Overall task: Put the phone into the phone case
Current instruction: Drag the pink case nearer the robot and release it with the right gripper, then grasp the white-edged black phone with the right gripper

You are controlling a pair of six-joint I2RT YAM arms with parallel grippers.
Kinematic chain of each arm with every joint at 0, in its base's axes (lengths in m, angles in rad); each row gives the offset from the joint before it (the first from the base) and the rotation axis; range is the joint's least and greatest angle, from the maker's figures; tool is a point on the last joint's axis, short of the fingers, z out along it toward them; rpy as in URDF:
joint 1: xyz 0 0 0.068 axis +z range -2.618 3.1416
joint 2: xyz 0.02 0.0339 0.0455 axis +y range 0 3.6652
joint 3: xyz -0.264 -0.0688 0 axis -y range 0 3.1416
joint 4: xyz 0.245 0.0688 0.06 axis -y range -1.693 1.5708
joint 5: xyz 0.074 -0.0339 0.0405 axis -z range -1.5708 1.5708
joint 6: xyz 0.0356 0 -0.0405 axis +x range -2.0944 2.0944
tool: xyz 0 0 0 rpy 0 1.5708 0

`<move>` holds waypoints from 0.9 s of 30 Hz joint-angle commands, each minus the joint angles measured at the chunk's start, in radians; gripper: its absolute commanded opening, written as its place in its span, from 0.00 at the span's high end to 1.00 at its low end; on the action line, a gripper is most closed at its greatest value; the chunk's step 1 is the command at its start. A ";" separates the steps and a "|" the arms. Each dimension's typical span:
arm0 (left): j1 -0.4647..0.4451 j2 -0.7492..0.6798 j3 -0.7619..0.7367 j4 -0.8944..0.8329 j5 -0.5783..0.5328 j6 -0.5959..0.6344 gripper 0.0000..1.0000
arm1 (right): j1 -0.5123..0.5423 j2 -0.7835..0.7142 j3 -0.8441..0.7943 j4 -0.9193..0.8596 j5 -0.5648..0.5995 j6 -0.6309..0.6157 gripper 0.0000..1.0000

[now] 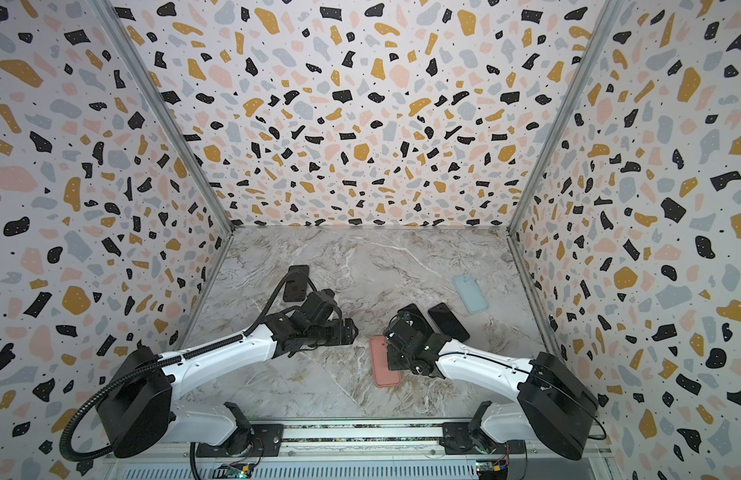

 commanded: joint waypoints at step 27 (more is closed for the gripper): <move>-0.017 0.103 0.080 0.017 -0.012 0.037 0.09 | 0.009 0.071 -0.071 0.182 -0.278 0.049 0.67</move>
